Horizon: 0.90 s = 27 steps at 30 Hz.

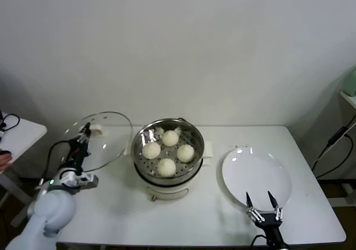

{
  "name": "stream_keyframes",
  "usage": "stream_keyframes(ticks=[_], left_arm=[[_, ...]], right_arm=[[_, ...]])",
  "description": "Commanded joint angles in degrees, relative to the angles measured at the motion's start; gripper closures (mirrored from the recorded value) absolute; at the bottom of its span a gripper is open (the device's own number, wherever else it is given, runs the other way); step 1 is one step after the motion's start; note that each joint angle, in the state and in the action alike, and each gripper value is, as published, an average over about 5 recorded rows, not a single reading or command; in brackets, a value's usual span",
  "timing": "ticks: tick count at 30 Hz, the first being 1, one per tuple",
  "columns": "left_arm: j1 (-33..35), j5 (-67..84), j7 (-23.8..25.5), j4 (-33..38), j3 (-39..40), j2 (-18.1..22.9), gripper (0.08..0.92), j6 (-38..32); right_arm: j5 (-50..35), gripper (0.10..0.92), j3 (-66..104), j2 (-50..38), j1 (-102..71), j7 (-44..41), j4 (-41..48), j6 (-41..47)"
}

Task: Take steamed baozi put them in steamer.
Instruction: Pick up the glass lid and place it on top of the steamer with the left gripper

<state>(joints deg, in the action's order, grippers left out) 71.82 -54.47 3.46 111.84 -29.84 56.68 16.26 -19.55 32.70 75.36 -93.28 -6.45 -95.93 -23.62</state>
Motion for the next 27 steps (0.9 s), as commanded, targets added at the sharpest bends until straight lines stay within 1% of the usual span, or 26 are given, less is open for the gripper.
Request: stream_keyframes(ticks=[1,5,11,21,27], left_arm=[[-3.2,-2.2,2.6,5.0,8.2,-0.2,0.865,7.2],[-5.5,-3.2,3.7,5.5,12.2,0.9,0.865,9.6],[-8.6,-6.4,4.6,4.2,17.6,4.3,0.865,11.6],[-11.1,-11.5,6.1,3.5,21.9,8.5,0.865,12.9],[-12.2,-14.7,7.6,2.6,24.8,12.1,0.865,13.3]], right_arm=[[0.1,0.203,0.1,0.0,0.0,-0.1,-0.1,0.2],[0.3,0.203,0.2,0.0,-0.2,-0.2,-0.2,0.3],[0.5,0.203,0.3,0.0,-0.2,-0.3,-0.3,0.3],[0.5,0.203,0.5,0.1,-0.1,-0.4,0.1,0.2],[0.7,0.203,0.4,0.2,0.0,-0.4,0.2,0.3]])
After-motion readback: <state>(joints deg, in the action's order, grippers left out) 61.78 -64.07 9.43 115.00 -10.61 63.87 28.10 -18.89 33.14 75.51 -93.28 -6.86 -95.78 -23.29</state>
